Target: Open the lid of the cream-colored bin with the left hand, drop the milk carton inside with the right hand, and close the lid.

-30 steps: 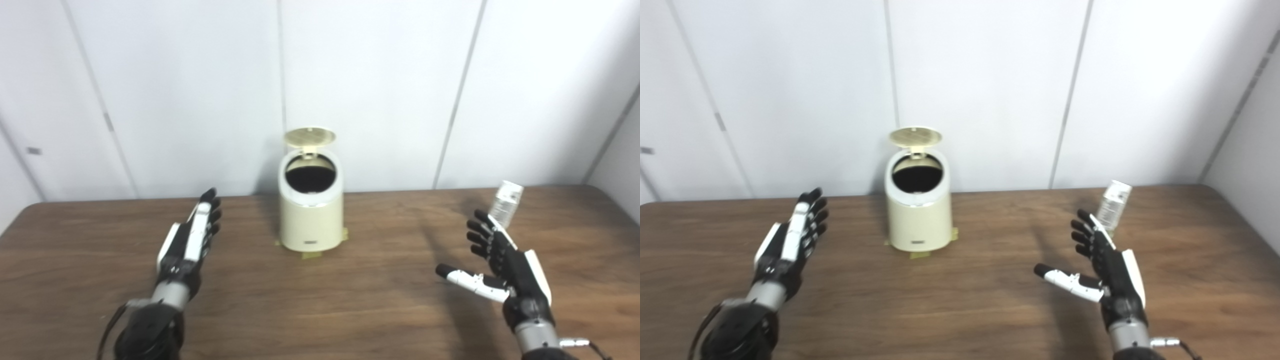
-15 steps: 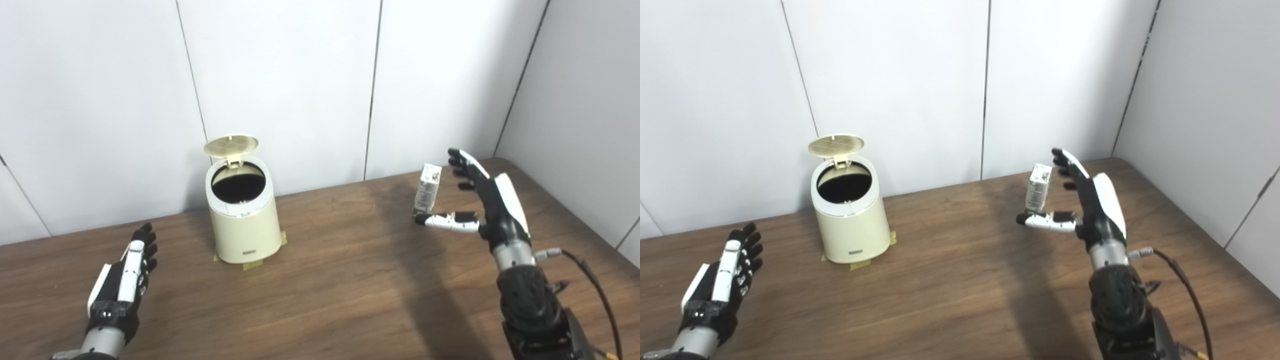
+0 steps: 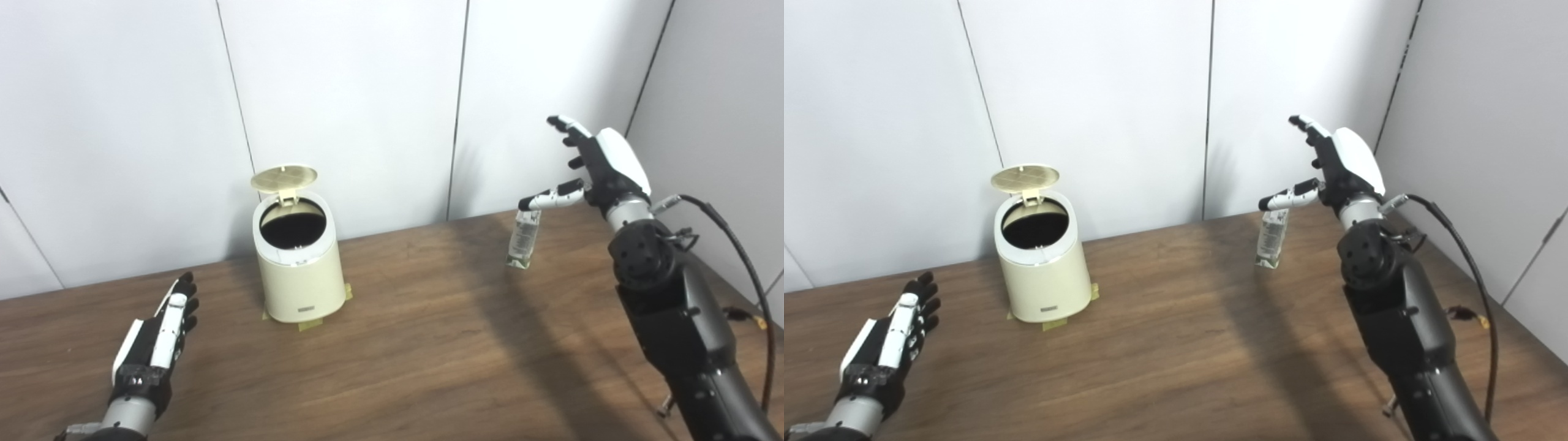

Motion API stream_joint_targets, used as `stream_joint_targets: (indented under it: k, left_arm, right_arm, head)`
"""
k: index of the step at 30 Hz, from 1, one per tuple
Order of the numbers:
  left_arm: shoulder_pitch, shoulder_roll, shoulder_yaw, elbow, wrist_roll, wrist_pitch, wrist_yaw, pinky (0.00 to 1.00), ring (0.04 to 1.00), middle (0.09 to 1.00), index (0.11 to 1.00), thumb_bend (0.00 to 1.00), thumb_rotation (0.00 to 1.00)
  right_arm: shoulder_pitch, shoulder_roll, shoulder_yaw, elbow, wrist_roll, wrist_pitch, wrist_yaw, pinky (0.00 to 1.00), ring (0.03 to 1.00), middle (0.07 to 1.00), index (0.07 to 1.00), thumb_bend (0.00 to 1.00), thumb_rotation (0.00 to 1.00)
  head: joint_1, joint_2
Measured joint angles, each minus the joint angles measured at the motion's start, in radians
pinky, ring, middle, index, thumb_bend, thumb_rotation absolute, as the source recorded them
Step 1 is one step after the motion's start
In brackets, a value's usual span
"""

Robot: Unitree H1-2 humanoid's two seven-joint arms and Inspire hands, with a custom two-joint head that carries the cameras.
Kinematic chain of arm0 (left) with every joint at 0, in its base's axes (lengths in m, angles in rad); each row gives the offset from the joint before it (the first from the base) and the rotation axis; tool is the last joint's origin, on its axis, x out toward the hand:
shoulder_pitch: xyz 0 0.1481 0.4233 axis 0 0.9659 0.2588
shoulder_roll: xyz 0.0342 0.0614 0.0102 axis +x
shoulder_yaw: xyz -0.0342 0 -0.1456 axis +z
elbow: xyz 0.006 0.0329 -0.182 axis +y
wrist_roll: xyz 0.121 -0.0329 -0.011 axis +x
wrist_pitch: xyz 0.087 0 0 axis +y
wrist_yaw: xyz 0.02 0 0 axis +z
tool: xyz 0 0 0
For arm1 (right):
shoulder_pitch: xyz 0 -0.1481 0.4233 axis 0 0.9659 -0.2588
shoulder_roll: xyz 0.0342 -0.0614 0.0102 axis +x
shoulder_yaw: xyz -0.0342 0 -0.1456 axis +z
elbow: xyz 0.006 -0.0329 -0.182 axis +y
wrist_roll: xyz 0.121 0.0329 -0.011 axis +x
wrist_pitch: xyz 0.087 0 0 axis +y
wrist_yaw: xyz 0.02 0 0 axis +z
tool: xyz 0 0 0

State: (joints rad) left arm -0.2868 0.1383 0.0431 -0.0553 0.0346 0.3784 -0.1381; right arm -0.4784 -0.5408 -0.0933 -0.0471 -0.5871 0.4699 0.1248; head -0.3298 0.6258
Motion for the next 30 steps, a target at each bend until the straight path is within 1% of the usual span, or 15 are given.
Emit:
stream_joint_targets:
  k: [3,5,9,11,13,15,16,17,19,22,24,28,30]
  left_arm:
    - [-0.001,0.000,-0.003,-0.002,-0.001,0.002,0.003,0.98,0.987,1.000,1.000,0.53,1.00]
    - [0.000,0.001,-0.005,-0.008,-0.001,0.008,0.003,0.98,0.986,1.000,1.000,0.53,1.00]
    - [0.000,0.001,-0.010,-0.018,0.000,0.017,0.003,0.98,0.981,1.000,1.000,0.53,1.00]
    - [0.000,0.001,-0.011,-0.018,0.000,0.018,0.004,0.98,0.978,0.997,1.000,0.53,1.00]
    - [0.000,0.001,-0.011,-0.018,-0.001,0.018,0.004,0.99,0.980,0.996,1.000,0.53,1.00]
    - [0.000,0.000,-0.008,-0.018,-0.004,0.021,0.006,0.99,0.981,0.994,1.000,0.53,1.00]
    - [0.000,0.000,-0.006,-0.018,-0.005,0.025,0.007,0.99,0.982,0.996,1.000,0.54,1.00]
    - [0.000,0.000,-0.002,-0.018,-0.007,0.029,0.008,0.99,0.985,0.998,1.000,0.55,1.00]
    - [0.000,-0.001,0.005,-0.018,-0.024,0.032,0.010,0.99,0.988,1.000,1.000,0.54,1.00]
    - [0.000,-0.003,0.006,-0.018,-0.035,0.032,0.011,1.00,0.993,1.000,1.000,0.54,1.00]
    - [0.000,-0.004,0.008,-0.018,-0.040,0.032,0.011,1.00,0.991,1.000,1.000,0.55,1.00]
    - [0.000,-0.004,0.008,-0.018,-0.042,0.032,0.011,0.99,0.986,1.000,1.000,0.54,1.00]
    - [0.000,-0.003,0.008,-0.018,-0.042,0.032,0.013,0.99,0.987,1.000,1.000,0.54,1.00]
  right_arm:
    - [-0.034,-0.006,0.049,0.099,-0.036,0.001,0.017,0.76,0.920,0.898,0.866,0.98,0.13]
    - [-0.050,-0.005,0.067,0.149,-0.052,0.001,0.028,0.73,0.907,0.899,0.867,0.98,0.13]
    - [-0.080,0.001,0.062,0.211,-0.080,0.001,0.060,0.67,0.872,0.890,0.868,0.97,0.12]
    - [-0.098,0.004,0.059,0.240,-0.090,0.001,0.079,0.71,0.882,0.901,0.883,0.96,0.13]
    - [-0.106,0.004,0.055,0.250,-0.095,0.001,0.102,0.72,0.880,0.902,0.888,0.96,0.14]
    - [-0.107,0.004,0.056,0.250,-0.105,0.001,0.124,0.71,0.869,0.899,0.889,0.97,0.16]
    - [-0.107,0.005,0.059,0.251,-0.110,0.001,0.134,0.67,0.845,0.888,0.881,0.98,0.17]
    - [-0.107,0.005,0.066,0.252,-0.116,0.001,0.141,0.68,0.841,0.883,0.877,0.98,0.17]
    - [-0.107,0.004,0.083,0.258,-0.122,0.001,0.147,0.72,0.861,0.884,0.872,0.99,0.17]
    - [-0.107,0.004,0.089,0.274,-0.121,0.001,0.148,0.76,0.882,0.891,0.865,0.98,0.16]
    - [-0.106,0.004,0.090,0.277,-0.120,0.001,0.147,0.76,0.869,0.874,0.851,0.98,0.16]
    - [-0.099,0.004,0.093,0.279,-0.119,0.001,0.144,0.72,0.854,0.873,0.839,0.98,0.15]
    - [-0.096,0.005,0.093,0.290,-0.116,0.001,0.142,0.67,0.813,0.843,0.840,0.98,0.14]
  head:
    - [0.003,0.003]
    - [0.008,0.008]
    - [0.012,0.009]
    - [0.014,0.014]
    - [0.014,0.014]
    - [0.017,0.015]
    - [0.015,0.017]
    - [0.015,0.017]
    - [0.015,0.017]
    - [0.015,0.015]
    - [0.017,0.015]
    - [0.015,0.014]
    - [0.015,0.014]
